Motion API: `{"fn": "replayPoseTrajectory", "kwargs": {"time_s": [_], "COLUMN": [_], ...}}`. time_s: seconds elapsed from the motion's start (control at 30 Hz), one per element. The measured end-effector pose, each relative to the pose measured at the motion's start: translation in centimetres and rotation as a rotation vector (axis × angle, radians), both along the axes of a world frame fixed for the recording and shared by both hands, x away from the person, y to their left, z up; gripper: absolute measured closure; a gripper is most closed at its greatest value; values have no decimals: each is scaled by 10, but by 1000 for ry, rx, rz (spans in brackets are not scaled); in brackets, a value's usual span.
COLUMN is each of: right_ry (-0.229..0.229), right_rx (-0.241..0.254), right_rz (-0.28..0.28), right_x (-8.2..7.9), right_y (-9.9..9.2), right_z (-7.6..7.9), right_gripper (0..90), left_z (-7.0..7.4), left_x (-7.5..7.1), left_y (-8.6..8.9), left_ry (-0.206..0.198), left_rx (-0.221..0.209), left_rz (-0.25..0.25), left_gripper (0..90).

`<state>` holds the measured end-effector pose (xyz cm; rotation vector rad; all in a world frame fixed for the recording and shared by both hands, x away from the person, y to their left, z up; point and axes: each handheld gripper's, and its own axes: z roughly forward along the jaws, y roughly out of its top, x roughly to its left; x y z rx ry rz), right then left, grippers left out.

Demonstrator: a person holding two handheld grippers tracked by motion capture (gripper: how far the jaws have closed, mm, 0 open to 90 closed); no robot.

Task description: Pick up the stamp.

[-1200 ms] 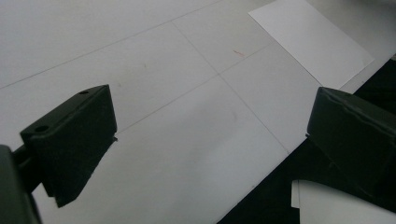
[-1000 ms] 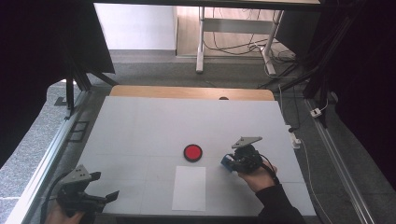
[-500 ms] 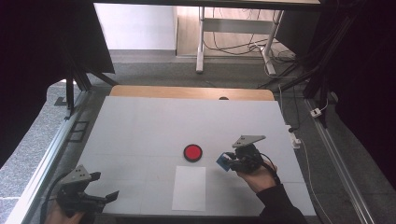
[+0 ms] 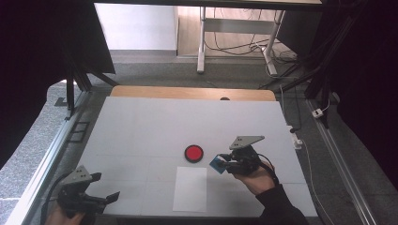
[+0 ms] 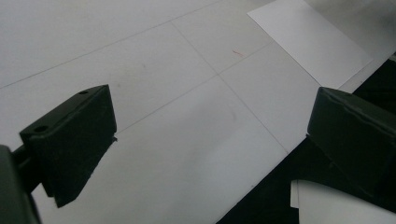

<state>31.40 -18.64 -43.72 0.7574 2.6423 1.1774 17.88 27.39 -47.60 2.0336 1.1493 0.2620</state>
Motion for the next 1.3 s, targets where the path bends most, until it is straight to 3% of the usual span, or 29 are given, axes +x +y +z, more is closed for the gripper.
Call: {"fn": "replayPoseTrajectory", "kwargs": {"time_s": [0.17,0.97,1.3], "right_ry": [-4,-42,-32], "right_rx": [25,41,47], "right_rz": [60,194,190], "right_x": [-5,-19,-18], "right_y": [10,49,47], "right_z": [7,25,22], "right_gripper": [709,708,709], "left_z": [0,0,0], "left_x": [0,1,1], "left_y": [0,0,-2], "left_ry": [2,10,11], "left_rx": [-5,-4,13], "left_rz": [0,-5,-7], "left_gripper": [17,16,7]}}
